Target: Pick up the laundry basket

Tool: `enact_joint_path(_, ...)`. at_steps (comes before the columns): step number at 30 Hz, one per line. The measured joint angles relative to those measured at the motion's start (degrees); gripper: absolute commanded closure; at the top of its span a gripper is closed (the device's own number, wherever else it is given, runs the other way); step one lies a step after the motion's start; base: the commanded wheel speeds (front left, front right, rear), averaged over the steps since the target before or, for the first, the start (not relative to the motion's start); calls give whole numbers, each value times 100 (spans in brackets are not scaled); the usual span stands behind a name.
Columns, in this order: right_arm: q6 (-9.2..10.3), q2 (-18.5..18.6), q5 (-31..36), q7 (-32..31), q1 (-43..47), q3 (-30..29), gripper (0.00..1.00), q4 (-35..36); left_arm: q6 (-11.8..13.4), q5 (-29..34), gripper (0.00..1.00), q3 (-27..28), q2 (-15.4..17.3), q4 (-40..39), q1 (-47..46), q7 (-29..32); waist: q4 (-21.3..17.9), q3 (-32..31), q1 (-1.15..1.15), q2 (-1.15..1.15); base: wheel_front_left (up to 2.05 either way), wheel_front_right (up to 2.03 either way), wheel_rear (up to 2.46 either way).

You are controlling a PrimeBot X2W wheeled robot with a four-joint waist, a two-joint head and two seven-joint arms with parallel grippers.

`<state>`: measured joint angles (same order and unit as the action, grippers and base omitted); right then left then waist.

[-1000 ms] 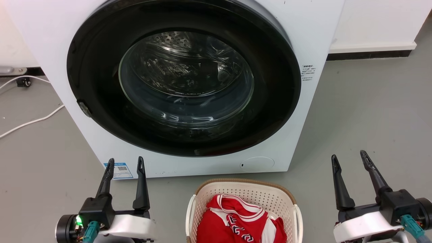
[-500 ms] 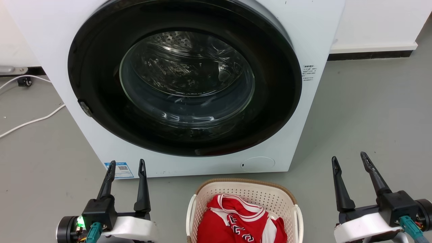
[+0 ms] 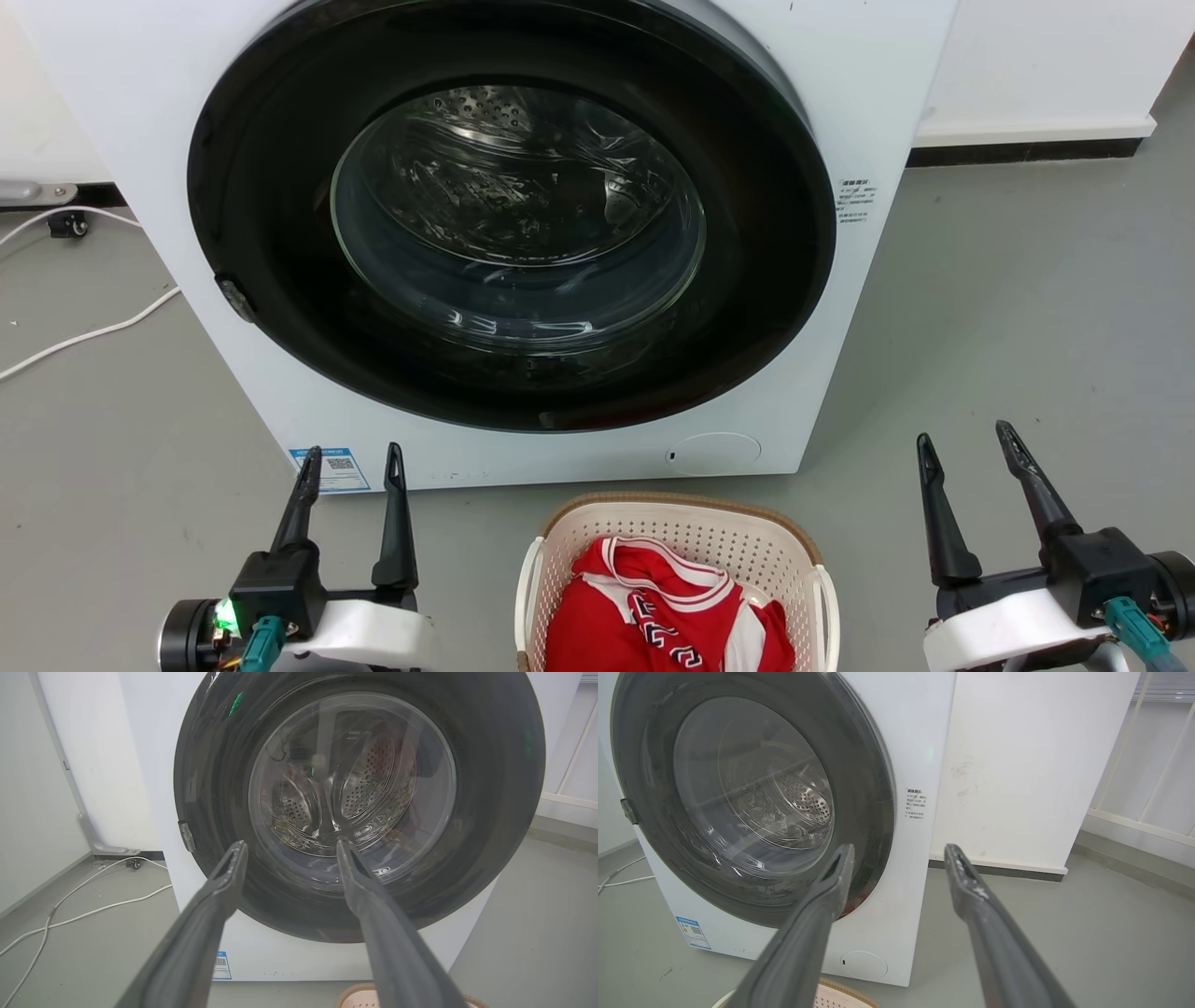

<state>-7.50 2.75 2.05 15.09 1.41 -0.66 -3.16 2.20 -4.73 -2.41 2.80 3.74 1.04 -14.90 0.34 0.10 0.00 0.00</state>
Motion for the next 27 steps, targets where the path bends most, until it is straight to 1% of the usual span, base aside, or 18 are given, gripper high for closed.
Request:
enact_joint_path(3, 0, 0, 0, 0, -1, -16, 0, -26, -60, -7, 0, -13, 0, 92, -15, -3, 17, 17, 0, 0, 0, 0, 0)
enact_joint_path(7, 0, 2, 8, 0, -2, -16, 0, -230, -151, -8, 0, -13, 1, 276, -134, -18, 49, 52, 0, 0, 0, 0, 0)
enact_joint_path(15, -1, 2, 112, 1, -21, -14, 0, -850, -365, -16, 0, -137, 0, 1133, -401, -18, 42, 208, 0, 0, 0, 0, 0)
enact_joint_path(21, -1, 4, 214, 0, -176, -87, 0, -1318, -498, -56, 0, -268, 1, 1742, -741, -18, -10, 517, 0, 0, 0, 0, 0)
enact_joint_path(27, -1, 5, 367, 0, -548, -133, 0, -1800, -621, -92, 0, -346, 1, 2242, -1172, -18, -72, 979, 0, 0, 0, 0, 0)
